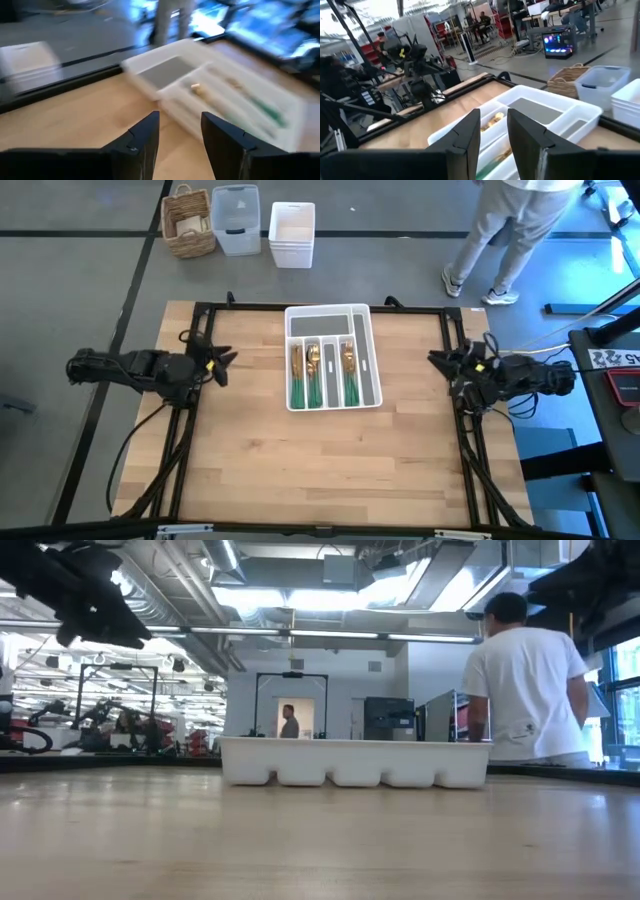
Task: Sort silverware
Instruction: Return to Home Position
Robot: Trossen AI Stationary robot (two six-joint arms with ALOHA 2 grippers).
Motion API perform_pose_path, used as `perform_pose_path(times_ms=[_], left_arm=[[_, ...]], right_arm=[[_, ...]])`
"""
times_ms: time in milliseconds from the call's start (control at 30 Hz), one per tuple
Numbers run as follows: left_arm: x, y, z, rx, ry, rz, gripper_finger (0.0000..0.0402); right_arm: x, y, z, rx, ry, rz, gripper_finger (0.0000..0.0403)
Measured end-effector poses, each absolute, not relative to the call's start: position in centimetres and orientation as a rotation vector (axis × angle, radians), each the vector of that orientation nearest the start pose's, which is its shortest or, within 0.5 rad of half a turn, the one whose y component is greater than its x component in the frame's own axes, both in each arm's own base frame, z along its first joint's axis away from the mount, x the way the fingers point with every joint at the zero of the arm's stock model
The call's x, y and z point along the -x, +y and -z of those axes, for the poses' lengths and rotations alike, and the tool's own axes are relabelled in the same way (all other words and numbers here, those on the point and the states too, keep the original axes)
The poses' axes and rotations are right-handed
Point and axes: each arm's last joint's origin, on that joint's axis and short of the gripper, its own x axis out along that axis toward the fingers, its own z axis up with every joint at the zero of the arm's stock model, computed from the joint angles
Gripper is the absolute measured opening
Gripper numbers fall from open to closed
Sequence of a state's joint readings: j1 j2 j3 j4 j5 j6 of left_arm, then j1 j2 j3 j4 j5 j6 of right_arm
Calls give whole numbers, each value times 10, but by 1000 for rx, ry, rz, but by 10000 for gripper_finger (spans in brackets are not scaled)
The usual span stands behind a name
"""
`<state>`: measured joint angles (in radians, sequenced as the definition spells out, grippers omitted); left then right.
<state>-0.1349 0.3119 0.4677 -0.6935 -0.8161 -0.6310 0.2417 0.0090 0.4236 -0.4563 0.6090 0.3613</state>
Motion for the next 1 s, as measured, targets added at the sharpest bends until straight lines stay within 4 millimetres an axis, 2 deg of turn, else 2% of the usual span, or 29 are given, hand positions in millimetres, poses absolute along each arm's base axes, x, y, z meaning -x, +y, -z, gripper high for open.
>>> perform_pose_path(times_ms=[267, 433, 667, 800, 1000], left_arm=[[-81, 5, -214, 302, 85, -499, 139], [-78, 6, -196, 298, 60, -476, 139], [-87, 4, -173, 322, 57, -448, 139], [-88, 3, -173, 312, 41, -432, 139], [-89, 3, -174, 230, 25, -425, 139]], right_arm=[[-70, 0, -228, -367, -77, 361, 101], [-77, 2, -215, -378, -82, 361, 101], [-85, 4, -188, -466, -45, 371, 101], [-90, 5, -176, -511, -87, 364, 101], [-92, 5, -176, -452, -129, 371, 101]])
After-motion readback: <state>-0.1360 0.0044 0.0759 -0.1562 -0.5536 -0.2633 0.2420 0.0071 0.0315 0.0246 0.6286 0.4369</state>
